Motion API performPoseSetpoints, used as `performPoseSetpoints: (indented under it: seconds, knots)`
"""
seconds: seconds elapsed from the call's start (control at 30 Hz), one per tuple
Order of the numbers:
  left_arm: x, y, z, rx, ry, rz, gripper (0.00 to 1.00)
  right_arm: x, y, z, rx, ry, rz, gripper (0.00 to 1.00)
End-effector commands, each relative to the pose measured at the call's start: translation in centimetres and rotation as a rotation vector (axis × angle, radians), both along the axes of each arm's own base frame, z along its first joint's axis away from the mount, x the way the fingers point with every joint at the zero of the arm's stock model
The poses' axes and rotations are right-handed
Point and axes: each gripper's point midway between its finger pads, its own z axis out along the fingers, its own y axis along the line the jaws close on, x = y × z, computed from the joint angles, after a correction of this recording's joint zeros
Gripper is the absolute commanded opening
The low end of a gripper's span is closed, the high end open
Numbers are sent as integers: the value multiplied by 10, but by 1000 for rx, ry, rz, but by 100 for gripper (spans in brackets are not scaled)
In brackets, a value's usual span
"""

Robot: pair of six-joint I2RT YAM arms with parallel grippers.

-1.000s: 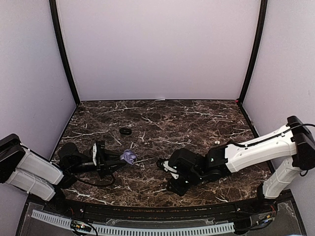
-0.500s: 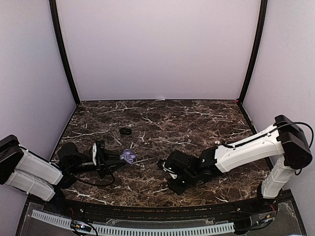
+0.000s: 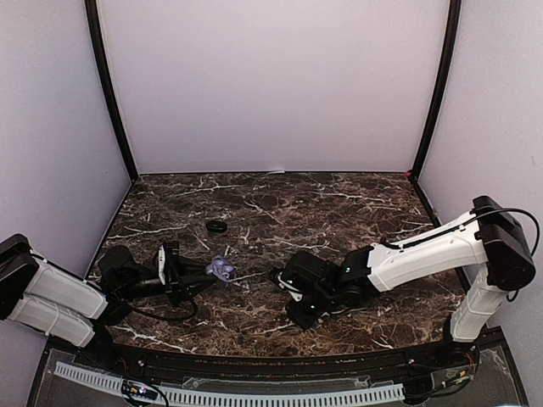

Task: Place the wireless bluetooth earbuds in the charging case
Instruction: Pick up the left earbud from the center of the board.

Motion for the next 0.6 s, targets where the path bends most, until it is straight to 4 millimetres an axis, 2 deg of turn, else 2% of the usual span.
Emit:
performPoseSetpoints:
  seconds: [0.0,0.43,0.5,0.57]
  knots:
    - [-1,-1,5,-8,-21,-3,17,7,1,-4,-20,-6,2,21]
    - [0,-1,4,-5,-17,-2,17,17,-13,-18,-56,6,-19,20]
    - [0,-1,4,-4,-16,-2,17,18,-16,-22,-70,5,-18,17]
    - [0,-1,4,-4,-16,-1,17,18,-18,-28,-92,2,-11,11]
